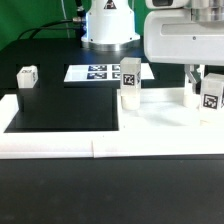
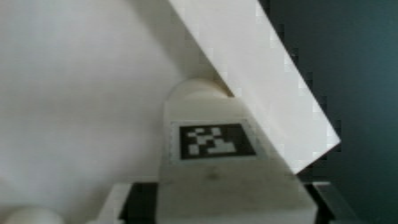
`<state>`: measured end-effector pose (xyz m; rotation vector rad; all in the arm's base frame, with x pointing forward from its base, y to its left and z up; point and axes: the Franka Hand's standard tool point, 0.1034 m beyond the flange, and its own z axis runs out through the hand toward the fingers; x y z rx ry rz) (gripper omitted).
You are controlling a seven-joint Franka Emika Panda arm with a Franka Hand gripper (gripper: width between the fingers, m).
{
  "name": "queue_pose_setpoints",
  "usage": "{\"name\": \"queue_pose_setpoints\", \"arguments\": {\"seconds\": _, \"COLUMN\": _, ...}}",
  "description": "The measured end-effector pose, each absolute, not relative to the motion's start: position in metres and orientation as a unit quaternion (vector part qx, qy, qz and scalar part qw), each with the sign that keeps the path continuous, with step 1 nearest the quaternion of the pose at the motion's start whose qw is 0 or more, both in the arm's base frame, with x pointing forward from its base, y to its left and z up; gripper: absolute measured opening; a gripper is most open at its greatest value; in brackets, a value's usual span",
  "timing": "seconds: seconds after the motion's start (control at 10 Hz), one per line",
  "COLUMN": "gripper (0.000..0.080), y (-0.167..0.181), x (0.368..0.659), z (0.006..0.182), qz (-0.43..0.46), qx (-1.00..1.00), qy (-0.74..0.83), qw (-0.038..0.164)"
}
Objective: Assemble square table
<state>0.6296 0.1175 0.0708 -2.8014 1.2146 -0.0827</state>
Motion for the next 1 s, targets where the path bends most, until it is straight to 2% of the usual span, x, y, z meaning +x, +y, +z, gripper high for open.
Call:
{"name": "queue_pose_setpoints", "arguments": {"seconds": 0.2, "gripper": 0.0292, "y": 0.1197, "x": 0.628, "z": 0.0702, "qz": -0.01, "qx": -0.837, "qy": 0.545, "qw": 0.049}}
{"name": "queue_pose_setpoints", "arguments": {"seconds": 0.4, "gripper": 0.0292, "y": 0.118, "x": 0.6274, "z": 0.069, "qz": -0.001, "qx": -0.739, "qy": 0.669, "qw": 0.076}}
{"name": "queue_pose_setpoints", "arguments": {"seconds": 0.5, "gripper": 0.0292, "y": 0.1183, "x": 0.6275, "z": 0.069, "qz": 0.001, "qx": -0.731, "qy": 0.678, "qw": 0.077}}
{"name": "queue_pose_setpoints", "arguments": {"seconds": 0.6, "gripper": 0.0358, "y": 0.1196, "x": 0.627, "z": 0.0683, "qz": 0.001, "qx": -0.733, "qy": 0.676, "qw": 0.077}}
{"name": "queue_pose_setpoints", "arguments": {"seconds": 0.7, "gripper": 0.0358, "y": 0.1196, "x": 0.6268, "z": 0.0678, "qz": 0.0, "qx": -0.743, "qy": 0.664, "qw": 0.077}}
{"name": "queue_pose_setpoints", "arguments": {"seconds": 0.8, "gripper": 0.0546, "y": 0.119, "x": 0.6265, "z": 0.0674, "qz": -0.002, "qx": -0.766, "qy": 0.638, "qw": 0.074}}
{"name": "queue_pose_setpoints", "arguments": {"seconds": 0.9, "gripper": 0.0617, "y": 0.1176, "x": 0.627, "z": 0.0676, "qz": -0.009, "qx": -0.823, "qy": 0.564, "qw": 0.072}}
{"name": "queue_pose_setpoints", "arguments": {"seconds": 1.0, "gripper": 0.0617, "y": 0.117, "x": 0.6277, "z": 0.0677, "qz": -0.016, "qx": -0.87, "qy": 0.488, "qw": 0.071}}
